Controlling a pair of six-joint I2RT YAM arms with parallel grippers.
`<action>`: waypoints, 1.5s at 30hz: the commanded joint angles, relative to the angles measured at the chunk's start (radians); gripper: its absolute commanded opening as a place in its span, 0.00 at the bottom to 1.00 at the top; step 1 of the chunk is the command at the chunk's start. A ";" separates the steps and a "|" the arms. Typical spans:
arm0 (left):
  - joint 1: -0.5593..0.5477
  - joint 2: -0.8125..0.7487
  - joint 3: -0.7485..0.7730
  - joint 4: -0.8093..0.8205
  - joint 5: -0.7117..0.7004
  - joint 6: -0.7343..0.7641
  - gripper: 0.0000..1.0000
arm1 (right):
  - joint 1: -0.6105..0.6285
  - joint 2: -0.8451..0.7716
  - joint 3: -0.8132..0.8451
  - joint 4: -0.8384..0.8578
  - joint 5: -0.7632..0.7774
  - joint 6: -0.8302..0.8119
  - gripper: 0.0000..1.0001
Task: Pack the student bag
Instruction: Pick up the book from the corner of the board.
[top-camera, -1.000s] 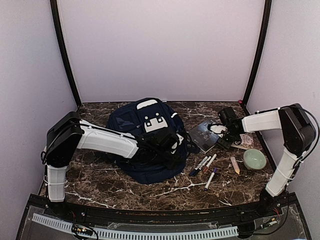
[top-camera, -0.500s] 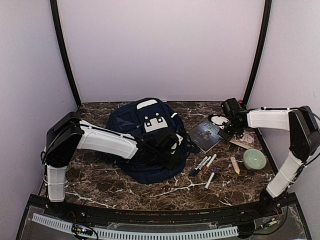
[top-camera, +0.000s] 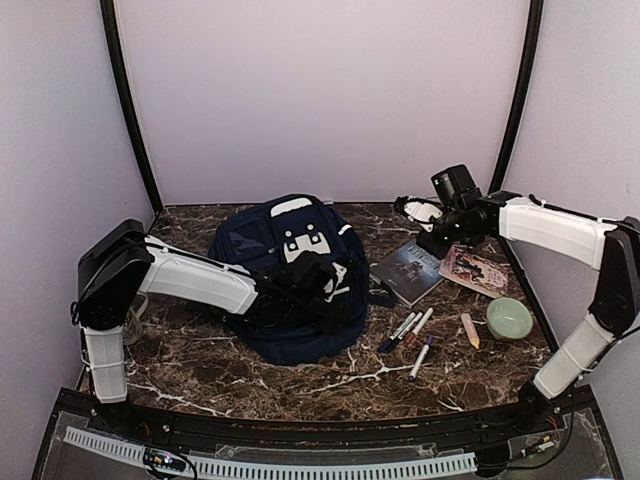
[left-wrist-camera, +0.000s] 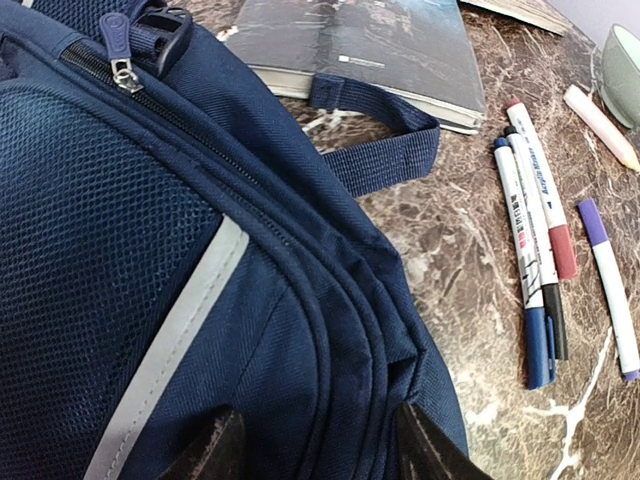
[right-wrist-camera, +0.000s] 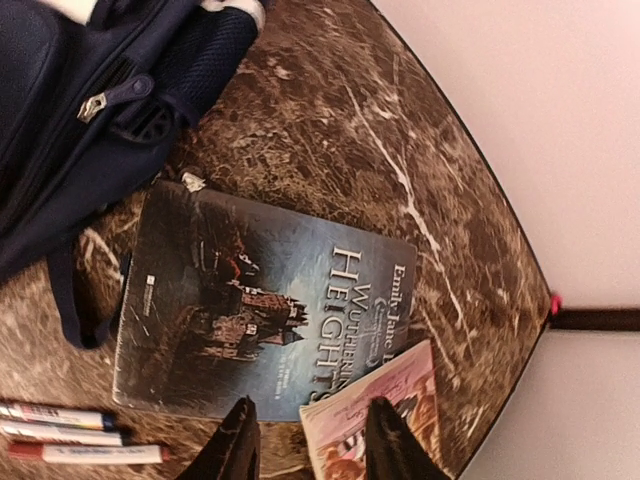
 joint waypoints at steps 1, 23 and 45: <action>0.044 -0.028 -0.079 -0.109 -0.024 -0.022 0.53 | -0.050 -0.006 -0.028 -0.031 0.031 -0.016 0.49; 0.030 -0.118 -0.092 -0.077 0.006 0.009 0.53 | -0.075 0.105 -0.445 0.428 0.380 -0.191 0.80; 0.030 -0.141 -0.077 -0.096 -0.029 0.022 0.53 | -0.088 0.228 -0.421 0.593 0.551 -0.221 0.18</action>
